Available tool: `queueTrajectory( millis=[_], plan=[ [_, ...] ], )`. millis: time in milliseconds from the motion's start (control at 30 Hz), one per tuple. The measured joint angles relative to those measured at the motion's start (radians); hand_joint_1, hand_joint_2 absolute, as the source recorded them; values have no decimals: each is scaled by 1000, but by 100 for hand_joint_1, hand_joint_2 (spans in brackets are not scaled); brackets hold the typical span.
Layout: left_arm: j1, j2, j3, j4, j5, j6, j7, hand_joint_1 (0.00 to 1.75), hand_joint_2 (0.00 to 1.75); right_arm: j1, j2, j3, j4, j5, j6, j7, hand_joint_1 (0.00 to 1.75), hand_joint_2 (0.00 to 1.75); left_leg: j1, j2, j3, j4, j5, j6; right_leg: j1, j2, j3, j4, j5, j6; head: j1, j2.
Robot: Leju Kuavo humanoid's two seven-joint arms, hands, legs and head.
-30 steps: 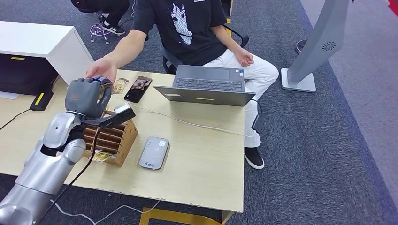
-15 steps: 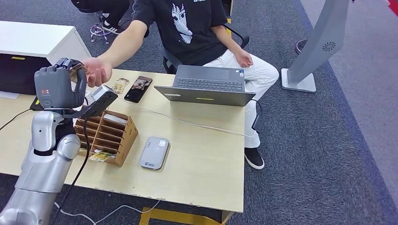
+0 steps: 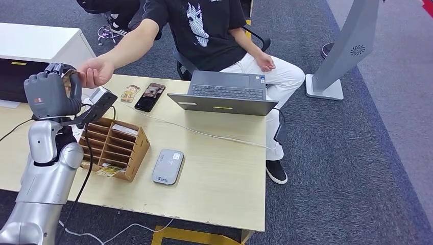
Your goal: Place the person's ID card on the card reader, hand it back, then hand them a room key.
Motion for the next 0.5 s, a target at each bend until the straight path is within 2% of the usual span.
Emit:
queueTrajectory(
  millis=[167,300,500],
  plan=[
    [3,-17,26,1,-16,86,-21,174,175,-1,2,2,0,11,0,0,0,175,0,0,0,0,-1,-1,0,1,0,0,0,0,0,0],
    [8,-35,55,-2,-11,120,-66,0,175,-2,5,6,0,16,1,3,0,175,0,0,0,0,-1,-1,0,1,0,0,0,0,0,0],
    [16,-98,147,-31,-8,134,-205,0,175,-7,8,15,0,18,3,4,0,175,0,-1,0,0,-2,-1,0,-1,0,0,-1,0,0,0]
  ],
)
